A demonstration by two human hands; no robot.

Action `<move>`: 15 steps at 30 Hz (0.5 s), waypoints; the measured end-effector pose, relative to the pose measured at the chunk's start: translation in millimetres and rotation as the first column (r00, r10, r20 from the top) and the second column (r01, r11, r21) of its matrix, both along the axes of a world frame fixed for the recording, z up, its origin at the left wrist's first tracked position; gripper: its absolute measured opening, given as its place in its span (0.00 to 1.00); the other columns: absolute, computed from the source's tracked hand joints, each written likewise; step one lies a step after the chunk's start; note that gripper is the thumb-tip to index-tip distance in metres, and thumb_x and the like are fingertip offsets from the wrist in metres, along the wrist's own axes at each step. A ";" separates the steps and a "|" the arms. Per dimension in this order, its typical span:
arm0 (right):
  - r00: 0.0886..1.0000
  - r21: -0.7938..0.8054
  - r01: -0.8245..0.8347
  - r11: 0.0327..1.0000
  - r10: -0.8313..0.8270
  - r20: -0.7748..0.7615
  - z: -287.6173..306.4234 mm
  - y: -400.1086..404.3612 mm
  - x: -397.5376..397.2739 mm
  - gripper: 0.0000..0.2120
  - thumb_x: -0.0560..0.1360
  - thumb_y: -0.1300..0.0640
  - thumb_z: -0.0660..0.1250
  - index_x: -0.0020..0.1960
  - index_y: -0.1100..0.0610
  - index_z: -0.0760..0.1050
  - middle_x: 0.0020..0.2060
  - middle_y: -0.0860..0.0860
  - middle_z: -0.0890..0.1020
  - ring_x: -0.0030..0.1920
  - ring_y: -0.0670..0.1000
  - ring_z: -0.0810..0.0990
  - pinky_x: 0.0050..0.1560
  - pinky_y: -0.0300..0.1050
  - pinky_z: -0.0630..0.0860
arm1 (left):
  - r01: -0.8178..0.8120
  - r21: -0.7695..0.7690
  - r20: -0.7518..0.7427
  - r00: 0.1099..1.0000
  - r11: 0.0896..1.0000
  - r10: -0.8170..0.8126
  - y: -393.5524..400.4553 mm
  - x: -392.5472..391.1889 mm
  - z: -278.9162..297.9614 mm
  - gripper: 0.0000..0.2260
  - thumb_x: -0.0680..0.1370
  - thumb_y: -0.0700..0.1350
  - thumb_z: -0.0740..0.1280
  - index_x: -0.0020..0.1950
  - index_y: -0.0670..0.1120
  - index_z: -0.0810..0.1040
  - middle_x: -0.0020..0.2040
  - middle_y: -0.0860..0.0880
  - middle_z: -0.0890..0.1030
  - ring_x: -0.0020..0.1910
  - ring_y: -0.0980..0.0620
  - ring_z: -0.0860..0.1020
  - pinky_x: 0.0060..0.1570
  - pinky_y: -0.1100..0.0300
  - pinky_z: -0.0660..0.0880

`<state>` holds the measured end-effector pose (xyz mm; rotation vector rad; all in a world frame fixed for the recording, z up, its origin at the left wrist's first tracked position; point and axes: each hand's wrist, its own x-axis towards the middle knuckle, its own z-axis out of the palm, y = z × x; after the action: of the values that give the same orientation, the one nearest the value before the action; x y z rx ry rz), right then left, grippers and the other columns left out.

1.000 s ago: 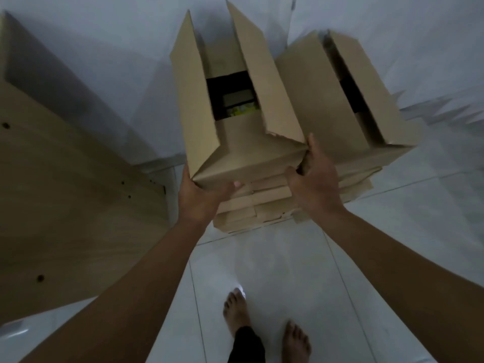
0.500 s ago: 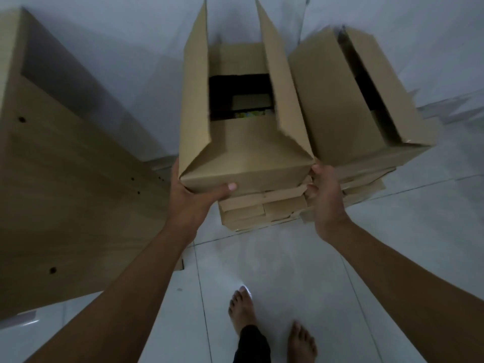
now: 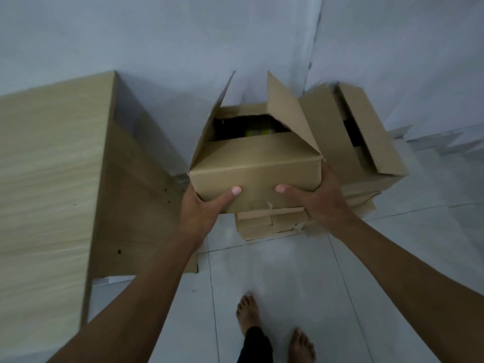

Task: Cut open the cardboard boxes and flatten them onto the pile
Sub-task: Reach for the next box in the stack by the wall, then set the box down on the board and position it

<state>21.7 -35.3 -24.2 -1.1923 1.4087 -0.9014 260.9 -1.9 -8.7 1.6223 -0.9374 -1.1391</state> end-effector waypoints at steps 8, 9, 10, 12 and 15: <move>0.982 -0.113 -0.024 0.993 0.045 0.185 118.8 62.0 44.1 0.44 0.62 0.56 0.83 0.74 0.53 0.67 0.60 0.45 0.81 0.54 0.38 0.82 0.47 0.33 0.80 | -0.075 -0.115 -0.004 0.997 0.991 0.075 65.0 42.2 116.8 0.44 0.57 0.55 0.85 0.69 0.51 0.70 0.62 0.49 0.80 0.58 0.54 0.82 0.50 0.57 0.82; 0.979 -0.131 -0.038 0.991 0.063 0.195 134.9 67.4 55.5 0.45 0.62 0.56 0.83 0.74 0.54 0.68 0.61 0.47 0.81 0.55 0.39 0.82 0.48 0.34 0.80 | -0.087 -0.127 0.007 0.996 0.988 0.089 74.3 54.5 135.7 0.44 0.57 0.55 0.84 0.69 0.51 0.71 0.61 0.50 0.81 0.57 0.54 0.82 0.50 0.55 0.82; 0.975 -0.155 -0.056 0.986 0.088 0.206 151.0 71.9 67.8 0.44 0.63 0.58 0.83 0.75 0.56 0.67 0.62 0.48 0.81 0.56 0.41 0.82 0.50 0.35 0.80 | -0.086 -0.128 0.006 0.996 0.988 0.088 82.7 67.0 153.4 0.44 0.57 0.56 0.84 0.69 0.51 0.72 0.61 0.50 0.81 0.57 0.54 0.82 0.51 0.52 0.83; 0.956 -0.207 -0.117 0.971 0.167 0.242 181.0 76.3 93.6 0.43 0.67 0.56 0.83 0.76 0.58 0.66 0.65 0.52 0.79 0.61 0.45 0.80 0.54 0.38 0.80 | -0.094 -0.123 0.001 0.995 0.988 0.095 98.0 93.9 185.5 0.45 0.55 0.58 0.85 0.69 0.48 0.74 0.60 0.49 0.83 0.57 0.51 0.83 0.51 0.47 0.83; 0.906 -0.266 -0.178 0.947 0.264 0.332 225.7 83.6 140.7 0.42 0.72 0.42 0.71 0.79 0.56 0.58 0.73 0.54 0.72 0.71 0.49 0.74 0.64 0.40 0.75 | -0.203 -0.187 -0.062 0.979 0.961 0.195 120.5 142.4 226.4 0.46 0.57 0.64 0.82 0.68 0.42 0.76 0.58 0.45 0.84 0.59 0.45 0.82 0.54 0.47 0.82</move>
<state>162.3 48.3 201.5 -1.2507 0.8669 -1.0790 403.3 118.7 217.7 1.4916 -0.8100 -0.9131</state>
